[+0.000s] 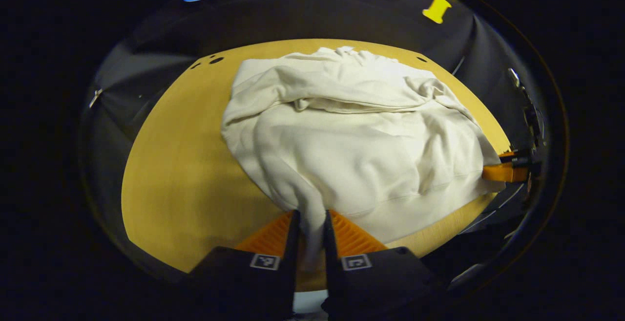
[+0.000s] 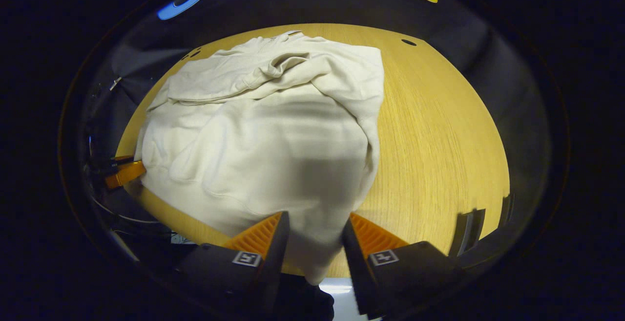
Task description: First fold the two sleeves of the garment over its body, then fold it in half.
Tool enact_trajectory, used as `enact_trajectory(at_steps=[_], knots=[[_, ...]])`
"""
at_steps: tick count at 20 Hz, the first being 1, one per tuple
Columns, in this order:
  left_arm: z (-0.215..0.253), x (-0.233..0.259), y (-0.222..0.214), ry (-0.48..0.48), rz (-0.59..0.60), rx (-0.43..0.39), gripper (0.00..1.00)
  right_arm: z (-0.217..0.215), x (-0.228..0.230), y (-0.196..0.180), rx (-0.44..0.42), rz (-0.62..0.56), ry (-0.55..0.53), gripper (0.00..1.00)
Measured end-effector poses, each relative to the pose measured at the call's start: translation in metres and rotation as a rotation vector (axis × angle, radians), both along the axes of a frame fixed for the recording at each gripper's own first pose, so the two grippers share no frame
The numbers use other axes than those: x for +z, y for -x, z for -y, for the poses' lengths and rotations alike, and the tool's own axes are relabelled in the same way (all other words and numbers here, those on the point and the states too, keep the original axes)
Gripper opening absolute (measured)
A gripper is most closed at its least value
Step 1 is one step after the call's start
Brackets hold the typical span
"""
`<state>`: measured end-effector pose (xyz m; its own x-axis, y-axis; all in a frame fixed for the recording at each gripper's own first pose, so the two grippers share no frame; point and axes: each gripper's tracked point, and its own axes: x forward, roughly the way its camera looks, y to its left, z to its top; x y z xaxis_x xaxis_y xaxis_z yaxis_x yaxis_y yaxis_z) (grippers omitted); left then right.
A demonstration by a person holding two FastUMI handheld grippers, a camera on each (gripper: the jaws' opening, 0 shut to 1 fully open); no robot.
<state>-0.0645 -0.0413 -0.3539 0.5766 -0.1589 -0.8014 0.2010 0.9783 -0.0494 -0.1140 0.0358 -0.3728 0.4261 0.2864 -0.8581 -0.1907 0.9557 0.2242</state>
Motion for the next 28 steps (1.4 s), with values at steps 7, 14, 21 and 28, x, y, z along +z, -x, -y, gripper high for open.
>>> enact_trajectory(at_steps=[7, 14, 21, 28], knots=[[-0.007, 0.011, 0.016, 0.071, -0.067, -0.020, 0.06, 0.009, 0.025, 0.006, -0.007, 0.020, -0.111, 0.08], [-0.011, 0.063, -0.002, 0.199, -0.039, 0.068, 0.06, 0.013, 0.079, -0.020, -0.095, 0.107, -0.232, 0.07], [-0.021, 0.134, -0.080, 0.254, 0.122, 0.130, 0.05, 0.021, 0.157, -0.101, -0.209, 0.296, -0.316, 0.08], [-0.023, 0.175, -0.143, 0.284, 0.200, 0.168, 0.05, 0.022, 0.198, -0.167, -0.276, 0.414, -0.341, 0.07]])
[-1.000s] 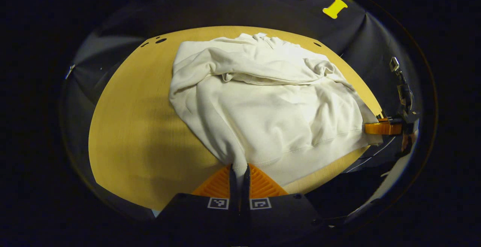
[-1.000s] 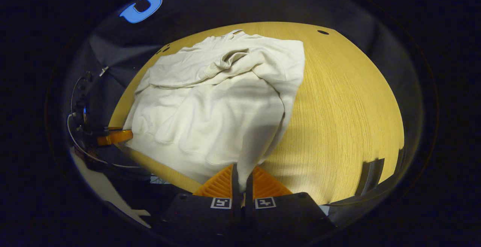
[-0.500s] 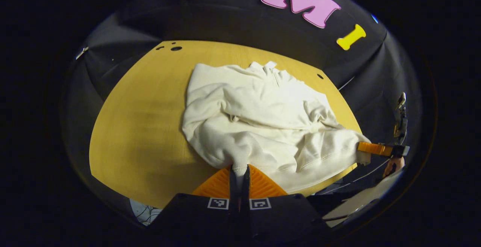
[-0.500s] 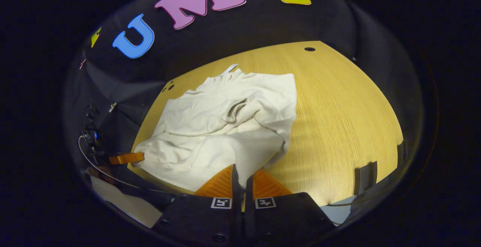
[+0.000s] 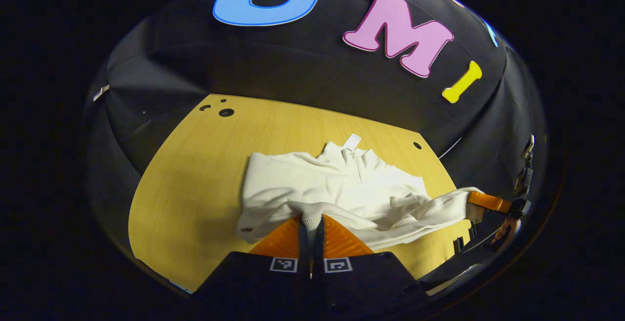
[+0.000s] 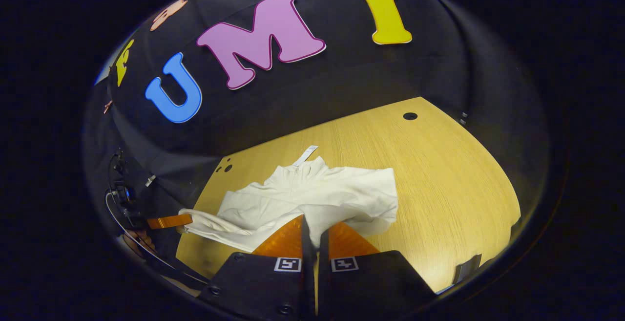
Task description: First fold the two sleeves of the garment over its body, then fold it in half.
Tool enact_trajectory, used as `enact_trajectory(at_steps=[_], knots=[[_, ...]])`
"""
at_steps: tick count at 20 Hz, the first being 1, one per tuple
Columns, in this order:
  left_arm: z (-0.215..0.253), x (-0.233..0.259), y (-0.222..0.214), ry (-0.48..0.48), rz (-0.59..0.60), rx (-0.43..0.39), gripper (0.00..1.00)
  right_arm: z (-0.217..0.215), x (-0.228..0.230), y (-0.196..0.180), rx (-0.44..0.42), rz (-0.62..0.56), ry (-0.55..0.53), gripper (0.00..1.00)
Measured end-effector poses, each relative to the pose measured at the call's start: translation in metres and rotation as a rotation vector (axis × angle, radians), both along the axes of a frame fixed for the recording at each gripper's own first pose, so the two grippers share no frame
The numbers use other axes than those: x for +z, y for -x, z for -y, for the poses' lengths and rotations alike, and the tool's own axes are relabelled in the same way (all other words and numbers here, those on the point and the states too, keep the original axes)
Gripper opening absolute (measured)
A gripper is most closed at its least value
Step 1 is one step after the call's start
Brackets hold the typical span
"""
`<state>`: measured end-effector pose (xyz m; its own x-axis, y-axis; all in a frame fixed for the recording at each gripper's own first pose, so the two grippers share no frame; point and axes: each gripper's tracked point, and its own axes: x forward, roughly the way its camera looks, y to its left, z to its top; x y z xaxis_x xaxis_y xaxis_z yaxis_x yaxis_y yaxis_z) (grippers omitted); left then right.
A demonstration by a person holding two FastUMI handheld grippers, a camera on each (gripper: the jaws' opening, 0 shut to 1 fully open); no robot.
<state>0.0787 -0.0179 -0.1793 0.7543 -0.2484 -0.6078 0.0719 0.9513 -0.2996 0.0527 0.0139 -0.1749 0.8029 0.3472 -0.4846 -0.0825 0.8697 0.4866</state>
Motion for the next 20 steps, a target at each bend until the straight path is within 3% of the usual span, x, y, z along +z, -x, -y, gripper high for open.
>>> enact_trajectory(at_steps=[9, 20], knots=[[0.009, 0.015, -0.058, 0.013, 0.035, -0.025, 0.05, 0.005, -0.001, -0.070, -0.082, 0.013, -0.006, 0.07], [0.010, -0.025, -0.138, -0.044, 0.007, -0.002, 0.05, 0.000, -0.055, -0.138, -0.092, -0.044, 0.070, 0.07]])
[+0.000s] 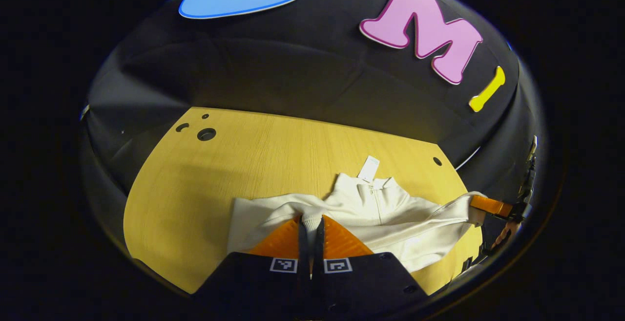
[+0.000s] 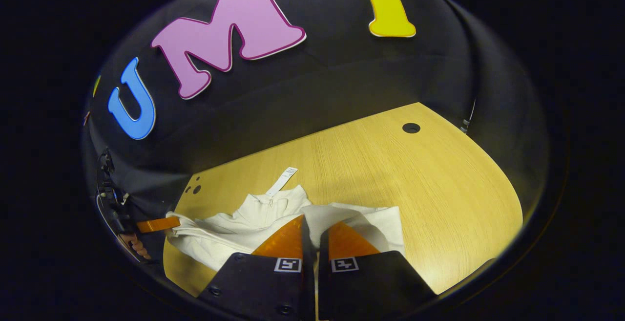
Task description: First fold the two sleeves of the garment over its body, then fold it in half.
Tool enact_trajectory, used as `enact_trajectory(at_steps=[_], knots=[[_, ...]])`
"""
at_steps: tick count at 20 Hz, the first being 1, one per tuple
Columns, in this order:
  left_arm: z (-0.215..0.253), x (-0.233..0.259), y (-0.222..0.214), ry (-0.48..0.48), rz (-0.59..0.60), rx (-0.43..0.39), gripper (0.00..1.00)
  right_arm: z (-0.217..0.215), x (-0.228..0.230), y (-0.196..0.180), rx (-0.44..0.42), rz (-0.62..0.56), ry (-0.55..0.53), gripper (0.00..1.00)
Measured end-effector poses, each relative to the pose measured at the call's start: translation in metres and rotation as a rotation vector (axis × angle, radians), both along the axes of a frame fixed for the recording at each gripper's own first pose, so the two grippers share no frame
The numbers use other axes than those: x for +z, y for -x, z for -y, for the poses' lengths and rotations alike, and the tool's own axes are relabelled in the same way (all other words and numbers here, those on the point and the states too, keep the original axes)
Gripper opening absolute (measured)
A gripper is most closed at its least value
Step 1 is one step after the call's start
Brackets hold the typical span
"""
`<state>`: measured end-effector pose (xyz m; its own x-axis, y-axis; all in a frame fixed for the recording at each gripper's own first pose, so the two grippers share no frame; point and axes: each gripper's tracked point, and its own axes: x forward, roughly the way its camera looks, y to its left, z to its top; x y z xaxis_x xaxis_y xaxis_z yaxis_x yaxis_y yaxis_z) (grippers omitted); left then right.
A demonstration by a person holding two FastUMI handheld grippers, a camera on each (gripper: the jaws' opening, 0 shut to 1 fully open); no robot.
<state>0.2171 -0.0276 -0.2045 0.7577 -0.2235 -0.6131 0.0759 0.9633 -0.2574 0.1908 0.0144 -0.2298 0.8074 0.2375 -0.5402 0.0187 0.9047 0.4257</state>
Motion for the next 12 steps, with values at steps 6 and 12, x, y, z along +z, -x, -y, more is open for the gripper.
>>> enact_trajectory(at_steps=[6, 12], knots=[[-0.001, -0.033, -0.039, 0.006, -0.040, 0.040, 0.05, 0.002, -0.039, -0.025, 0.017, -0.046, 0.026, 0.07], [0.002, -0.069, -0.059, -0.050, -0.091, 0.040, 0.06, -0.001, -0.079, -0.041, 0.030, -0.103, 0.071, 0.07]])
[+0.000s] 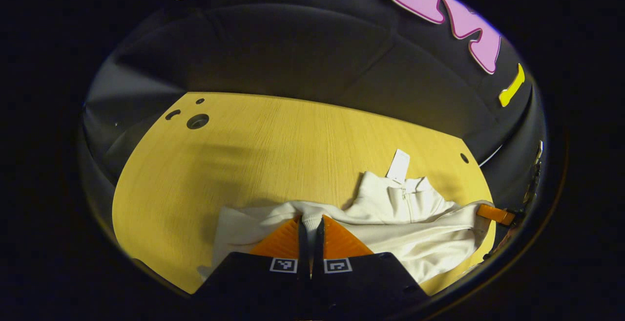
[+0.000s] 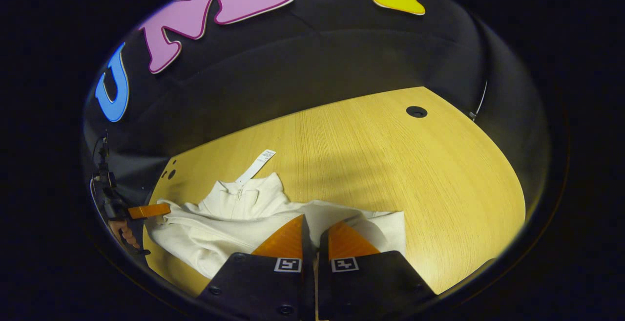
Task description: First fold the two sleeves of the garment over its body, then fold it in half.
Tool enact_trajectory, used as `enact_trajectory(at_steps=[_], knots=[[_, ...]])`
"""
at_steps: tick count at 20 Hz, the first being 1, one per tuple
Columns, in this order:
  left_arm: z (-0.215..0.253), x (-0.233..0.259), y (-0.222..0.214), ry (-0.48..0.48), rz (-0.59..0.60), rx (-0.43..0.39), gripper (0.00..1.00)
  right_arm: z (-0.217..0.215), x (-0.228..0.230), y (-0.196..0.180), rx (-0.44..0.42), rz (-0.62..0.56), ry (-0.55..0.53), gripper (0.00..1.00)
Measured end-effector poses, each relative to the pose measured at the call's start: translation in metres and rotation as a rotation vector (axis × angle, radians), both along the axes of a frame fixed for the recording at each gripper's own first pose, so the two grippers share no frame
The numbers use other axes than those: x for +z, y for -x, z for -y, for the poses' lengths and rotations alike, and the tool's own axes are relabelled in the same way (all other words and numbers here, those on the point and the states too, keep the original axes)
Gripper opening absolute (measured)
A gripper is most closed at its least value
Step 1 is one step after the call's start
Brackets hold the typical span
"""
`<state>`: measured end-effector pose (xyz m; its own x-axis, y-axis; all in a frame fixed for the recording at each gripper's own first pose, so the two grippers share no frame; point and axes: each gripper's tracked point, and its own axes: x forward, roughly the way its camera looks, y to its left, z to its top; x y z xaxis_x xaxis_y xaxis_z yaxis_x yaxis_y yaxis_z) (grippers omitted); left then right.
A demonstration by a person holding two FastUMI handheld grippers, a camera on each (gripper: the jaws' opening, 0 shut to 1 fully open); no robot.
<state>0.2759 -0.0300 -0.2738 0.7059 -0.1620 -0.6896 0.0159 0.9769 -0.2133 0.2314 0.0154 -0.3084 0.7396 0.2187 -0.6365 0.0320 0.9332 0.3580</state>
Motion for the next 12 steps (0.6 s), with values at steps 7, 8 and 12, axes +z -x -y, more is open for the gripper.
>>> enact_trajectory(at_steps=[7, 8, 12], knots=[[0.000, -0.031, -0.005, -0.023, -0.060, 0.008, 0.06, -0.006, -0.040, -0.002, 0.030, -0.075, 0.031, 0.07], [0.000, -0.032, -0.005, -0.020, -0.060, 0.008, 0.06, -0.007, -0.041, -0.004, 0.032, -0.067, 0.034, 0.08], [0.001, -0.035, -0.004, -0.023, -0.058, -0.008, 0.08, -0.009, -0.044, -0.004, 0.026, -0.079, 0.030, 0.18]])
